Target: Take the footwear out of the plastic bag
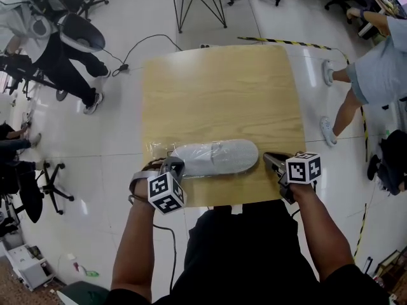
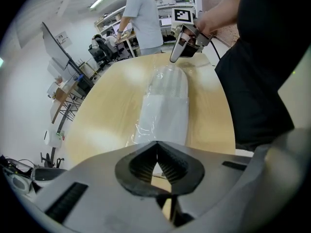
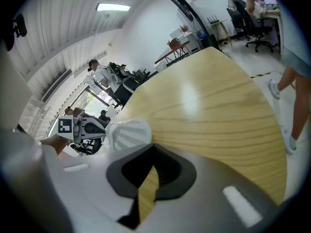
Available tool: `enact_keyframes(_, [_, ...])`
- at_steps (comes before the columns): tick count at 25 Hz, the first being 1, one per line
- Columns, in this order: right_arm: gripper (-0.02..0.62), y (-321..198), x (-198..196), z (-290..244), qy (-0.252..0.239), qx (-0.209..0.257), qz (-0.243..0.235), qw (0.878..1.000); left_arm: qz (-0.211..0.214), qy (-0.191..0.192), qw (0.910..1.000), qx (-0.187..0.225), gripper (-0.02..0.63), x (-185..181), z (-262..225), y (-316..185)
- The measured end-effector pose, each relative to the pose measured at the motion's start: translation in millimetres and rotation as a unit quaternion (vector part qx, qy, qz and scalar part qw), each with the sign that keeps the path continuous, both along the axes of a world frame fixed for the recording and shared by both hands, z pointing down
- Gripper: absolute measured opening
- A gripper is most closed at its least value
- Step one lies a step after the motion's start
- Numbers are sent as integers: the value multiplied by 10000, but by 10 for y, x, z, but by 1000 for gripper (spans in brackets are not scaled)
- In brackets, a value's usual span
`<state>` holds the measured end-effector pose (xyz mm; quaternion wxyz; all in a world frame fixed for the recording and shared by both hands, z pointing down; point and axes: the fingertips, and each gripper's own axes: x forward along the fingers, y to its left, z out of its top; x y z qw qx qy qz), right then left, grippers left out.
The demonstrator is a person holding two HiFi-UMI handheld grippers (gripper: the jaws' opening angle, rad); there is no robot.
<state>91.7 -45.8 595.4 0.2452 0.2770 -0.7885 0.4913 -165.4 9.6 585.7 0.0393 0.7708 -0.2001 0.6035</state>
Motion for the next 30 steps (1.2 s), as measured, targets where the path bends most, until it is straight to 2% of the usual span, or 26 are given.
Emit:
enact_keyframes(4, [3, 12, -41, -51, -322, -20, 109, 9994, -81, 37, 10000, -19, 8, -45, 33, 60])
enact_keyframes(5, [31, 18, -91, -57, -474, -100, 141, 9987, -91, 39, 9999, -31, 8, -56, 53, 62])
enact_keyframes(7, [132, 43, -221, -35, -725, -343, 163, 9966, -113, 43, 9999, -54, 8, -83, 90, 59])
enact_keyframes(8, [146, 56, -281, -14, -776, -438, 154, 9959, -122, 44, 9999, -64, 8, -93, 107, 55])
enact_keyframes(15, [153, 24, -438, 90, -707, -710, 464, 9939, -166, 32, 9997, -160, 8, -109, 191, 12])
enact_keyframes(20, [138, 67, -528, 109, -717, -748, 392, 9939, -193, 1, 9996, -181, 8, -121, 220, 11])
enact_keyframes(26, [113, 95, -505, 32, -981, -770, 399, 9914, -321, 49, 9994, -128, 8, -143, 197, 10])
enact_keyframes(30, [98, 130, -356, -13, -1068, -754, 479, 9903, -399, 65, 9991, -111, 8, -119, 194, 68])
